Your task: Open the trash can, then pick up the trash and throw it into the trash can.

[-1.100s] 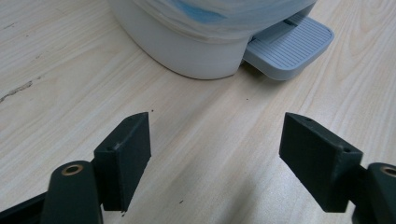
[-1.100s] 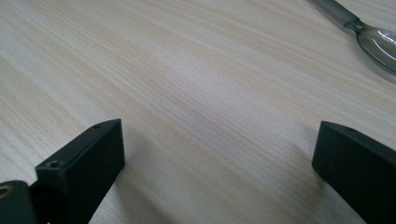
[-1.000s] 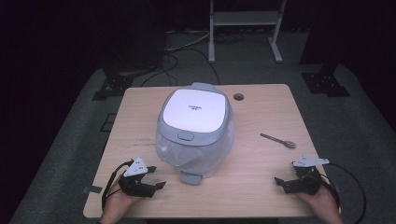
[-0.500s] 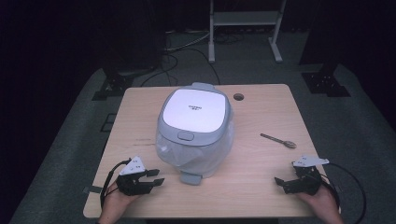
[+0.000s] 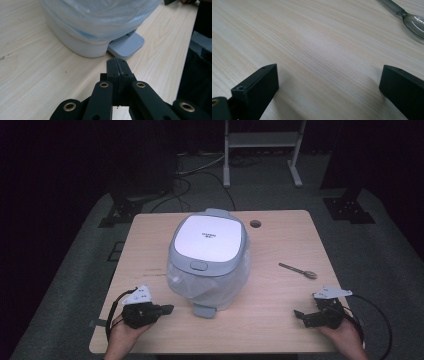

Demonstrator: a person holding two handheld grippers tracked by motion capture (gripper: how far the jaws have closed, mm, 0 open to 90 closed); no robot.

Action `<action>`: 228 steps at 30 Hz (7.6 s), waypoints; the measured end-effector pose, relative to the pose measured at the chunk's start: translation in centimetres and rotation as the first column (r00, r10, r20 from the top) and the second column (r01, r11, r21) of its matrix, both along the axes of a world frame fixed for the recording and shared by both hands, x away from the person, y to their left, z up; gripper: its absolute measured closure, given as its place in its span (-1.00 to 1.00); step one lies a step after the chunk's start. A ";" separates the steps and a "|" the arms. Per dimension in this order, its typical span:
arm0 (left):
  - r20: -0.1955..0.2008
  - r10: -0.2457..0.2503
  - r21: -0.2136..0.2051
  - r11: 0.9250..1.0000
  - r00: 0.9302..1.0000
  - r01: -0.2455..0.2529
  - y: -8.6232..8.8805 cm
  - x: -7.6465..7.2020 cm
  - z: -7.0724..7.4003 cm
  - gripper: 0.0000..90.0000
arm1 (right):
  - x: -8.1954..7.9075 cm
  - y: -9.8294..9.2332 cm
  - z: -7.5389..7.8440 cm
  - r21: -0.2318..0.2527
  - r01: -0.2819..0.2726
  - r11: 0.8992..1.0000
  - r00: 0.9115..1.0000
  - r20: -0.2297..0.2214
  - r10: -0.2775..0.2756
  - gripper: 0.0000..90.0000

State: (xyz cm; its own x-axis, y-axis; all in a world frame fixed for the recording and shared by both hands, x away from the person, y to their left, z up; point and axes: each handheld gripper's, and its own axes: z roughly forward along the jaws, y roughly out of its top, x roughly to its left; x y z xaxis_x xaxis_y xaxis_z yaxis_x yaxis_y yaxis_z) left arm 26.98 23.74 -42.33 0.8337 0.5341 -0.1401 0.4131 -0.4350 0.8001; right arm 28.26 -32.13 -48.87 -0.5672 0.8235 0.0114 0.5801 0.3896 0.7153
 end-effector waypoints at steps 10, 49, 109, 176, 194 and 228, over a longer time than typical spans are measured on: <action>0.017 0.027 -0.001 1.000 0.999 -0.027 -0.6 -0.3 1.0 0.90 | 0.0 0.0 0.0 -0.001 -0.001 1.000 1.000 0.000 0.001 -0.97; 0.078 -0.080 -0.081 0.993 0.994 0.086 -1.6 -0.4 8.1 1.00 | 0.0 0.0 0.0 -0.002 -0.001 1.000 1.000 0.000 0.001 -0.97; 0.213 -0.149 -0.171 0.967 0.966 0.187 -5.6 2.0 16.1 1.00 | 0.0 0.0 0.0 -0.001 -0.001 1.000 1.000 0.000 0.001 -0.97; 0.210 -0.097 -0.186 0.973 0.973 0.137 -4.2 2.0 15.9 1.00 | 0.0 0.0 0.0 -0.001 -0.004 1.000 1.000 0.000 0.004 -0.97; 0.189 -0.052 -0.166 0.983 0.981 0.084 -1.3 0.6 14.2 0.97 | 0.0 0.0 0.0 -0.001 -0.004 1.000 1.000 0.000 0.004 -0.97; 0.167 0.040 -0.068 0.997 0.985 -0.029 0.4 -0.9 8.1 0.12 | -0.1 0.0 0.0 -0.001 -0.005 1.000 1.000 0.000 0.005 -0.97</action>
